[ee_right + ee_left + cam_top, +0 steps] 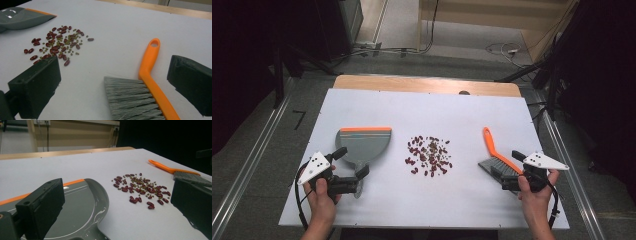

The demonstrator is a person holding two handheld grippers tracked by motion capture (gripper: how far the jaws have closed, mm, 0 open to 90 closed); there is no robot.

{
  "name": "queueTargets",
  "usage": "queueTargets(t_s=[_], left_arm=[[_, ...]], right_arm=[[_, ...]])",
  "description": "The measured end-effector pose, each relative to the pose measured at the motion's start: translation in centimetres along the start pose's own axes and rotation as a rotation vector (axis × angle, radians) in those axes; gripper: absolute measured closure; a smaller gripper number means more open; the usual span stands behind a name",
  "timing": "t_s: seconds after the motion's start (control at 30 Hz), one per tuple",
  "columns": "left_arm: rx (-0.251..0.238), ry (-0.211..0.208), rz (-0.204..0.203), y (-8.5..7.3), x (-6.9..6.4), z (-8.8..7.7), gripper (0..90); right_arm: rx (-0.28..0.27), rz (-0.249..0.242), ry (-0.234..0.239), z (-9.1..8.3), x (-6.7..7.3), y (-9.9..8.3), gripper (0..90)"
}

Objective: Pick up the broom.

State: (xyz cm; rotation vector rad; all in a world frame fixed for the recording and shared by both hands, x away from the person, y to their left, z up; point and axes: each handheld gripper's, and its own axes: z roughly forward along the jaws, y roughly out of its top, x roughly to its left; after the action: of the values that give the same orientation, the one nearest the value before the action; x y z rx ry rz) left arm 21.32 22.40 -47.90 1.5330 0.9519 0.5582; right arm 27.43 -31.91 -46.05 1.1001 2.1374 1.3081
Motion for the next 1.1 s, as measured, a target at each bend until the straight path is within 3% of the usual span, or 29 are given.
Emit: queueTargets(t_s=[0.23, 0.4, 0.57, 0.83, 0.93, 1.1], left_arm=[[0.001, -0.004, 0.002, 0.0, -0.1, 0.1, 0.0], [0.001, -0.002, 0.001, -0.1, -0.1, 0.1, 0.0], [0.006, -0.003, 0.007, 0.0, -0.3, 0.3, 0.0], [0.008, -0.008, 0.007, -0.1, -0.4, 0.5, 0.0], [0.008, -0.01, 0.006, -0.1, -0.5, 0.5, 0.0], [0.009, -0.01, 0.01, -0.1, -0.4, 0.6, 0.0]], right_arm=[[0.014, -0.017, -0.011, 0.3, 0.4, 0.4, 0.0], [0.009, -0.041, -0.047, 0.3, 0.6, 1.9, 0.0], [0.025, -0.035, -0.054, 0.6, 0.5, 3.2, 0.0], [0.089, 0.009, -0.105, 2.5, -0.7, 5.8, 3.3], [0.108, 0.018, -0.096, 3.0, -1.1, 6.3, 4.2], [0.19, 0.061, -0.185, 4.5, -1.8, 7.1, 23.9]])
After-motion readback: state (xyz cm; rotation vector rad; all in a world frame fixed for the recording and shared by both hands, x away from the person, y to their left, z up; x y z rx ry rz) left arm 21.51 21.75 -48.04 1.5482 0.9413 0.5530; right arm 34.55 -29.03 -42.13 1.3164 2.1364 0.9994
